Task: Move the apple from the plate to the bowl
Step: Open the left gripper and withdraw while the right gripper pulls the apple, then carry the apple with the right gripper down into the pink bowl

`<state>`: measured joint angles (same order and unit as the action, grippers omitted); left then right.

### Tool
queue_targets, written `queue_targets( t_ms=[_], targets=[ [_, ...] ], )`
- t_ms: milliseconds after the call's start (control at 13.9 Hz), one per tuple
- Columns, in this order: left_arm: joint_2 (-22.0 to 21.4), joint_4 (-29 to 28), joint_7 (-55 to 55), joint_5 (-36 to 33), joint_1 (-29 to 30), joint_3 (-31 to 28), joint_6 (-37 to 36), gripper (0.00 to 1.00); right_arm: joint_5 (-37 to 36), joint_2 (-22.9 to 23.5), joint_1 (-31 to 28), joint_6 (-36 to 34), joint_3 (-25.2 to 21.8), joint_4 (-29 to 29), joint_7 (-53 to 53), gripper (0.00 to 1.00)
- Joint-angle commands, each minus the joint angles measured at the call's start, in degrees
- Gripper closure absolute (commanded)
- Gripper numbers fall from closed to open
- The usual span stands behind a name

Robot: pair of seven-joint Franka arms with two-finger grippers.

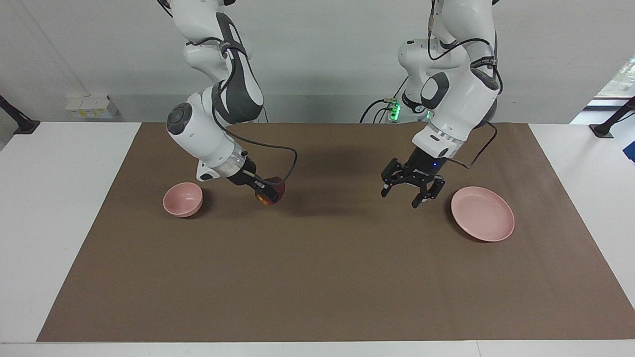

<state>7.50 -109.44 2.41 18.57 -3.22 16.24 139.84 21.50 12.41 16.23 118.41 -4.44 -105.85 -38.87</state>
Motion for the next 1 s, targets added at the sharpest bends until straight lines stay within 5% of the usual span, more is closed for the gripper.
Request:
queue_targets(
  t_ms=[0,287,574,933],
  targets=[
    [0.85,1.77,-0.57,-5.37,3.21,0.02,-4.74,0.00,-8.82,-1.32,-0.15,-3.88,0.14,2.57,1.69,1.00],
    [0.06,1.86,-0.48,-5.56,8.47,0.02,-14.49,0.00,-16.04,-4.75,-0.15,-8.10,0.05,2.58,4.85,1.00],
    [-0.03,2.21,-0.57,-6.52,9.72,0.02,-14.68,0.00,-18.16,-8.80,-3.12,-14.77,0.05,2.40,11.34,1.00],
    [0.32,9.56,-0.39,-11.53,9.72,-1.12,-22.73,0.00,-18.08,-6.96,-9.54,-13.30,0.14,-1.28,28.47,1.00]
  ],
)
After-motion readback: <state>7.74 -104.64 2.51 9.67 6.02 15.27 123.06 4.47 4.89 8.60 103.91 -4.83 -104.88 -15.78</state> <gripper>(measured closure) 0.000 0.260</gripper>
